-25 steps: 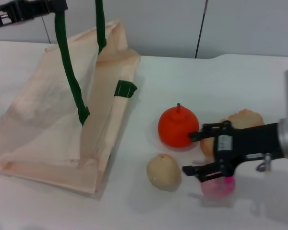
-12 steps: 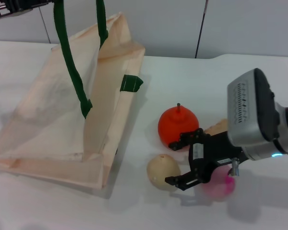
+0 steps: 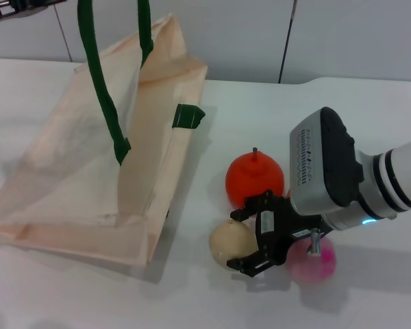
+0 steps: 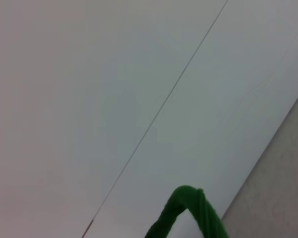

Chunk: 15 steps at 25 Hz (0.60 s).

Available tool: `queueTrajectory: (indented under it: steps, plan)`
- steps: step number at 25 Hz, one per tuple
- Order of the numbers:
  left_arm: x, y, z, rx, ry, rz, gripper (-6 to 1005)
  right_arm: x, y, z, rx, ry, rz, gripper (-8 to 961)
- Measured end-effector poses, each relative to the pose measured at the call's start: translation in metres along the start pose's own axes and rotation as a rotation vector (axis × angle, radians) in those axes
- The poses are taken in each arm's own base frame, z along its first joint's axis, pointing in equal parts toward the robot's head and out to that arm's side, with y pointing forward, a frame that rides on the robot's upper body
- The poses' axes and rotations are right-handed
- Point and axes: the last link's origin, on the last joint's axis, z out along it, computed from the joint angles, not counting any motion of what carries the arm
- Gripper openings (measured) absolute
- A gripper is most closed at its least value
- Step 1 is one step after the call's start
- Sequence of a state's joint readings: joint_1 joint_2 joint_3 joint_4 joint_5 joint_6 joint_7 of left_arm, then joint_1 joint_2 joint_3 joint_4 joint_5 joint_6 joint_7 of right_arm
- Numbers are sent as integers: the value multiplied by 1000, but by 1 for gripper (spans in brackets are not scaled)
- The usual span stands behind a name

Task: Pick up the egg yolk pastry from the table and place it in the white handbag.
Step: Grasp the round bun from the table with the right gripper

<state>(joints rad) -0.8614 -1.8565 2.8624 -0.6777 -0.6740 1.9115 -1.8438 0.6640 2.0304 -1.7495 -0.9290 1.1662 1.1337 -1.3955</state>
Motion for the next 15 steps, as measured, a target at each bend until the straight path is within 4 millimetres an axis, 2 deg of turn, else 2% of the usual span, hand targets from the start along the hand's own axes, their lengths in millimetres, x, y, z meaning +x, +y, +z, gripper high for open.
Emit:
queueTrajectory:
  steps: [15]
  plan:
    - [3,0,2,-4,11,5,184,-2,-7,11,-5,55,-3,836]
